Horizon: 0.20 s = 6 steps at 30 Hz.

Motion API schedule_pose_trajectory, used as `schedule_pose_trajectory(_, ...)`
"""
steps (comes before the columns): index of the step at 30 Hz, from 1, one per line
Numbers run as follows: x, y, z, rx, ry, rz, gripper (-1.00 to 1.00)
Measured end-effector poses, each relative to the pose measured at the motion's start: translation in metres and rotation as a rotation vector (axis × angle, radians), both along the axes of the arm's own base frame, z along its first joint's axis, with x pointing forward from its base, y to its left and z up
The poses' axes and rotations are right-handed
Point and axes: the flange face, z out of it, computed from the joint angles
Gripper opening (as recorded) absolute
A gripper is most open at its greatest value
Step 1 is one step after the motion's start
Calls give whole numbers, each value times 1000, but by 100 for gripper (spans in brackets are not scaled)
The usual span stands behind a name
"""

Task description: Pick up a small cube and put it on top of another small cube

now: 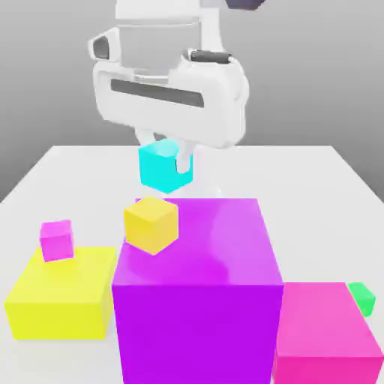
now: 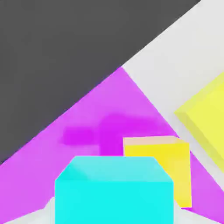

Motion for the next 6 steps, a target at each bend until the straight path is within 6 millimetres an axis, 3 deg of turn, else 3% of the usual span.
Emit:
schedule_pose_trajectory(2, -2, -2, -26, -2, 0, 4, -100)
schedule_pose_trajectory(3, -3, -3, -39, -2, 1, 5, 100)
schedule_pose_trajectory(6, -3, -3, -39, -2, 1, 5, 100)
